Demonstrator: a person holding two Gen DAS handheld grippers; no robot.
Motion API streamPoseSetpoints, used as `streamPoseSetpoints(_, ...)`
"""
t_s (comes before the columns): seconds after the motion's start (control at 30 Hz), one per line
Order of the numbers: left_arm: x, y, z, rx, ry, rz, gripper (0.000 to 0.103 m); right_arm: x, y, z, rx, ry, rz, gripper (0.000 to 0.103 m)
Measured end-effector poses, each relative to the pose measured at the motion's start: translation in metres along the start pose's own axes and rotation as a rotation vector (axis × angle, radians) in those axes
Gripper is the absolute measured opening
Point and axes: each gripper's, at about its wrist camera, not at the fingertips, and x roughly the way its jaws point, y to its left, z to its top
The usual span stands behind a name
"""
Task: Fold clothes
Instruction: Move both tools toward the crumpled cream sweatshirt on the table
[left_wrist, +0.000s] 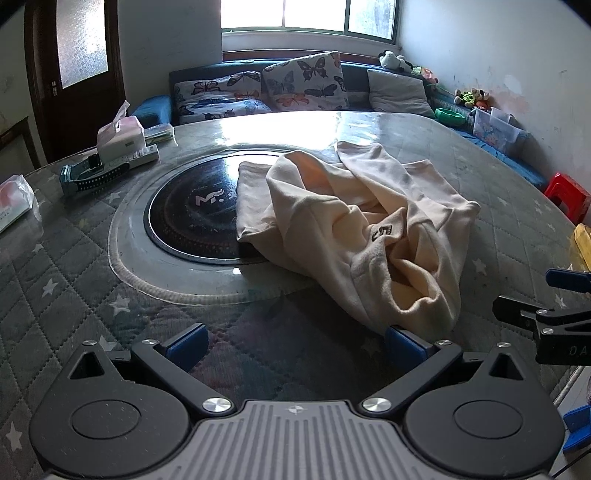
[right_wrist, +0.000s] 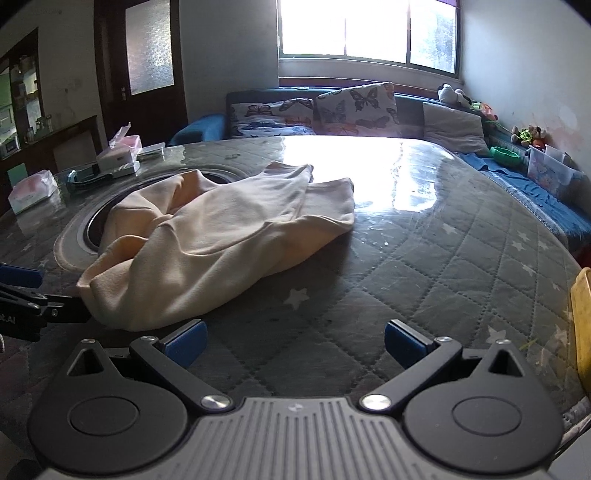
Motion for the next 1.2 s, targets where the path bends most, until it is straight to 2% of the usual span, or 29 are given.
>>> streamPoseSetpoints(1.2, -0.001, -0.004, 0.001, 0.016, 0.024, 0.01, 0.103, 0.0, 0.024, 0.007, -0.068, 0.004, 0.051, 0.103)
